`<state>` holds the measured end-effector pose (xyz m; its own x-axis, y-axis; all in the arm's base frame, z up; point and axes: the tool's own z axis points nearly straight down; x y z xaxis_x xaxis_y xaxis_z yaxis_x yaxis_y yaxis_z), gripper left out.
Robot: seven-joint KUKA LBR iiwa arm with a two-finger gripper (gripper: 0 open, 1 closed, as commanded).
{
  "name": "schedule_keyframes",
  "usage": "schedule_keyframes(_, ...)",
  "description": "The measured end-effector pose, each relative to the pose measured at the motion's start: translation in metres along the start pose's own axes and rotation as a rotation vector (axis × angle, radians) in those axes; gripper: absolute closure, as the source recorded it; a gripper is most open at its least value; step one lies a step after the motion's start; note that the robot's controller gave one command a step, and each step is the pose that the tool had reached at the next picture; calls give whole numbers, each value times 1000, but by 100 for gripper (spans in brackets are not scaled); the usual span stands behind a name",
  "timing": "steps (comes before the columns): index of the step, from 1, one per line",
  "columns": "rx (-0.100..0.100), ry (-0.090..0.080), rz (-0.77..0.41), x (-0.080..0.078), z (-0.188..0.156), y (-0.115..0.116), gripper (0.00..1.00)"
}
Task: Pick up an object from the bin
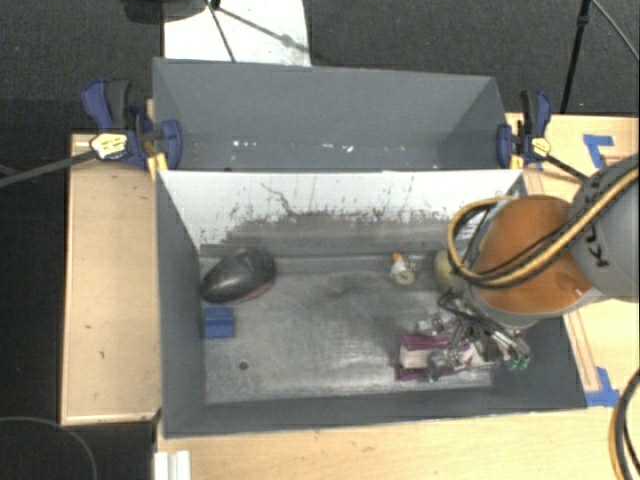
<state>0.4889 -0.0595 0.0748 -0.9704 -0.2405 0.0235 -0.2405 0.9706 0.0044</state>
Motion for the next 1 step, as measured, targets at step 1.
schedule_keyframes(1,8,-31,-50,-8,-130,-15,100)
